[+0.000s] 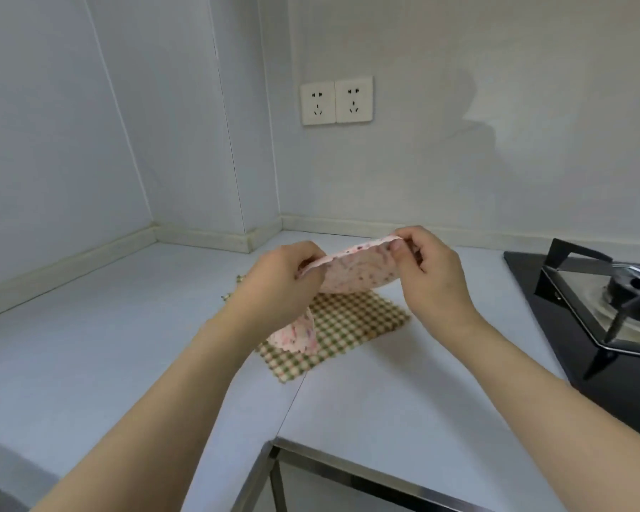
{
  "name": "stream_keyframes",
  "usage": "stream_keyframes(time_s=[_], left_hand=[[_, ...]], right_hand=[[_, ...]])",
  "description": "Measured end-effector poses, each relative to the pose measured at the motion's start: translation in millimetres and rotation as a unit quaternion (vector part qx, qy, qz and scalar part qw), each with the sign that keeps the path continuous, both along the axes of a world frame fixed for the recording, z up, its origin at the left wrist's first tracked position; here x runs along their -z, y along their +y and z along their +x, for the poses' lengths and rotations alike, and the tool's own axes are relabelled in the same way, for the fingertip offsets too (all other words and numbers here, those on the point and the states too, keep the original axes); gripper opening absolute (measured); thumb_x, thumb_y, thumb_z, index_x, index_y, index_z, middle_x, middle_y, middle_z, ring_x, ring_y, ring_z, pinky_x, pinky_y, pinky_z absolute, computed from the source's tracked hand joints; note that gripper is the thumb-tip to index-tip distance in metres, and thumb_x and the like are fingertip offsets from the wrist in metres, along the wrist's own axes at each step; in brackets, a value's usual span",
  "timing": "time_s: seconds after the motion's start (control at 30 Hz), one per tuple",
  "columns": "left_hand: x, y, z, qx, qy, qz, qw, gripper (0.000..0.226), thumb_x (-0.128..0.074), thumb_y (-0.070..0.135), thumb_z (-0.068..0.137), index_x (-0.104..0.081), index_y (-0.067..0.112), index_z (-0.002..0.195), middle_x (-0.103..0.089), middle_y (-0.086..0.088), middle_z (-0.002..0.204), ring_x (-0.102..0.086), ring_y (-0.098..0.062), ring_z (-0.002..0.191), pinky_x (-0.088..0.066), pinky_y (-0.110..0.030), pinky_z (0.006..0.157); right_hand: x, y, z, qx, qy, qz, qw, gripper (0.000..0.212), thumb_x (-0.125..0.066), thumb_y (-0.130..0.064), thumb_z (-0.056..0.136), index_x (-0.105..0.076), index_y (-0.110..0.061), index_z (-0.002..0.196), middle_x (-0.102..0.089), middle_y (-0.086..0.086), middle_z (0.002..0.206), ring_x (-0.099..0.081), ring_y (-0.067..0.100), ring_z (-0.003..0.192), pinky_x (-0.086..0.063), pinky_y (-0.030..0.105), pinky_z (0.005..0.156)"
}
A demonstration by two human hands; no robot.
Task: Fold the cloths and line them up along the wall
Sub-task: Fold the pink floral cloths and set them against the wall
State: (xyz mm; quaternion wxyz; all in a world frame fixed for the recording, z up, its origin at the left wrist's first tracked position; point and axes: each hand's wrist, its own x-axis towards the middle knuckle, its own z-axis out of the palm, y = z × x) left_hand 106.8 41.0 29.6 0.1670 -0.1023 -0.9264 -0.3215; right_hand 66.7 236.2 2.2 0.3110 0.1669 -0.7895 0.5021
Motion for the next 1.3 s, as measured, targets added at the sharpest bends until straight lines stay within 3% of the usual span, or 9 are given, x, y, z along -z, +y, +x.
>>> stream_keyframes(time_s=[0.1, 0.2, 0.3, 0.43, 0.57, 0.73, 0.9, 1.03, 1.3], left_hand=[[-50.6, 5.8, 21.1, 0.087, -0.072, 0.027, 0.993, 0.021, -0.05, 0.016, 0.096, -0.065, 0.013, 0.082, -0.066, -0.004, 0.072, -0.061, -0.02, 0.065, -0.048, -0.03, 0.061], [-95.2, 8.8, 41.9, 0.175, -0.223, 0.142, 0.948, 0.019, -0.054, 0.009, 0.096, -0.069, 0.006, 0.086, -0.072, -0.006, 0.078, -0.07, -0.018, 0.07, -0.055, -0.025, 0.06], [-116.3, 12.0, 48.0, 0.227, -0.306, 0.184, 0.906, 0.015, -0.059, 0.011, 0.09, -0.072, 0.005, 0.084, -0.072, -0.01, 0.08, -0.07, -0.019, 0.066, -0.054, -0.024, 0.056], [-101.7, 19.1, 29.9, 0.177, -0.34, 0.109, 0.917, 0.022, -0.064, 0.016, 0.09, -0.07, 0.002, 0.107, -0.072, -0.014, 0.106, -0.07, -0.027, 0.095, -0.055, -0.036, 0.084], [-63.8, 30.3, 12.3, 0.089, -0.237, 0.142, 0.957, 0.019, -0.074, 0.023, 0.085, -0.075, 0.011, 0.099, -0.075, -0.006, 0.094, -0.071, -0.02, 0.082, -0.055, -0.028, 0.069], [-28.6, 41.8, 11.3, 0.051, -0.049, 0.19, 0.979, 0.015, -0.062, 0.024, 0.094, -0.077, 0.021, 0.096, -0.074, 0.002, 0.086, -0.07, -0.015, 0.079, -0.058, -0.027, 0.071], [43.2, 30.6, 36.7, 0.089, 0.117, -0.027, 0.989, 0.019, -0.061, 0.023, 0.093, -0.074, 0.026, 0.107, -0.052, 0.01, 0.093, -0.051, -0.008, 0.087, -0.04, -0.02, 0.072], [105.9, 15.5, 48.9, 0.185, 0.092, -0.125, 0.97, 0.03, -0.053, 0.024, 0.088, -0.074, 0.026, 0.109, -0.054, 0.009, 0.088, -0.051, -0.013, 0.081, -0.044, -0.029, 0.073], [99.7, 17.9, 43.2, 0.208, 0.112, -0.147, 0.961, 0.024, -0.047, 0.017, 0.092, -0.063, 0.021, 0.109, -0.062, 0.008, 0.096, -0.053, -0.013, 0.087, -0.046, -0.032, 0.078]], right_hand=[[-53.0, 20.9, 19.6, -0.058, -0.074, -0.122, 0.988, 0.013, -0.055, -0.013, 0.09, -0.062, -0.015, 0.08, -0.061, 0.0, 0.075, -0.054, 0.012, 0.067, -0.044, 0.026, 0.063], [-98.2, 54.5, 40.2, -0.167, -0.207, -0.253, 0.93, 0.01, -0.055, -0.02, 0.076, -0.054, -0.012, 0.07, -0.044, 0.01, 0.068, -0.042, 0.02, 0.056, -0.033, 0.029, 0.054], [-117.5, 86.0, 52.4, -0.176, -0.257, -0.243, 0.919, 0.012, -0.056, -0.026, 0.065, -0.052, -0.015, 0.069, -0.046, 0.008, 0.069, -0.044, 0.024, 0.06, -0.034, 0.03, 0.056], [-107.3, 112.4, 61.1, -0.087, -0.26, -0.166, 0.947, 0.008, -0.058, -0.018, 0.086, -0.06, -0.011, 0.083, -0.056, 0.007, 0.071, -0.051, 0.021, 0.063, -0.039, 0.029, 0.058], [-83.5, 120.6, 59.8, -0.009, -0.207, -0.075, 0.975, 0.018, -0.059, -0.017, 0.094, -0.068, -0.001, 0.096, -0.066, 0.009, 0.088, -0.059, 0.023, 0.077, -0.044, 0.031, 0.071], [-68.6, 116.7, 52.5, 0.07, -0.103, 0.015, 0.992, 0.017, -0.056, -0.012, 0.093, -0.071, -0.021, 0.089, -0.062, -0.014, 0.075, -0.055, 0.001, 0.066, -0.04, 0.014, 0.059], [8.4, 115.6, 75.9, 0.112, -0.131, 0.178, 0.969, 0.025, -0.052, -0.005, 0.087, -0.067, -0.024, 0.083, -0.064, -0.008, 0.087, -0.057, 0.007, 0.078, -0.044, 0.025, 0.068], [68.8, 118.8, 100.5, 0.106, -0.145, 0.311, 0.933, 0.019, -0.053, -0.005, 0.085, -0.068, -0.017, 0.086, -0.063, -0.005, 0.094, -0.056, 0.016, 0.091, -0.041, 0.029, 0.076], [75.5, 118.1, 99.1, 0.104, -0.128, 0.341, 0.926, 0.019, -0.059, -0.01, 0.078, -0.069, -0.021, 0.089, -0.056, -0.013, 0.09, -0.05, 0.015, 0.091, -0.04, 0.028, 0.081]])
